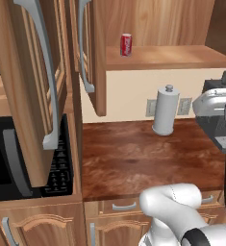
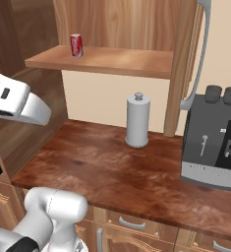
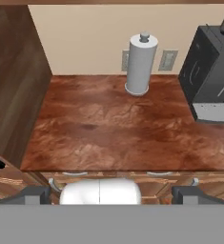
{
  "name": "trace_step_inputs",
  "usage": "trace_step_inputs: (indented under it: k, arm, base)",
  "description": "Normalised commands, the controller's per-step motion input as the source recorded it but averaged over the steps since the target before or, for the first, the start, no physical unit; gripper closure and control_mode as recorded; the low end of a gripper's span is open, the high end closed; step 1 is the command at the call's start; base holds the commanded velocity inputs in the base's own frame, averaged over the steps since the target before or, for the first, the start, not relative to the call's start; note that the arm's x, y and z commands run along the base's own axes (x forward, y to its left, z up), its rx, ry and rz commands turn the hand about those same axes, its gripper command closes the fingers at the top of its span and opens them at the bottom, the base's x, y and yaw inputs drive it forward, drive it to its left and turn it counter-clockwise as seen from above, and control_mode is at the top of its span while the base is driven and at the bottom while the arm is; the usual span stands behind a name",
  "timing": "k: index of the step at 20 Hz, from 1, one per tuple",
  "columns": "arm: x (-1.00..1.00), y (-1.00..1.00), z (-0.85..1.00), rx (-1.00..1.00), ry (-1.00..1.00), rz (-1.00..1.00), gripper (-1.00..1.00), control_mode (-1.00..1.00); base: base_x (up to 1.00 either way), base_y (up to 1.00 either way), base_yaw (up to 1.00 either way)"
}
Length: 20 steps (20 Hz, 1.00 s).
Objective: Sort all alcoholic drinks to one cabinet, and non-alcoholic drinks to the other.
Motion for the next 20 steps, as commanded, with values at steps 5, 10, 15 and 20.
trace_step_inputs:
  k: [5,10,15,20]
  arm:
    - [-0.07,0.0,0.0,0.0,0.0,-0.02,-1.0,-1.0]
    - [-0.75,-0.03,0.0,0.01,-0.02,-0.03,-1.0,-1.0]
    - [0.0,0.0,0.0,0.0,0.0,0.0,-1.0,1.0]
    - [0.0,0.0,0.0,0.0,0.0,0.0,-1.0,1.0]
  base:
    - [0.0,0.0,0.0]
    - [0.0,0.0,0.0]
    - [-0.96,0.0,-0.04]
    - [-1.0,0.0,-0.05]
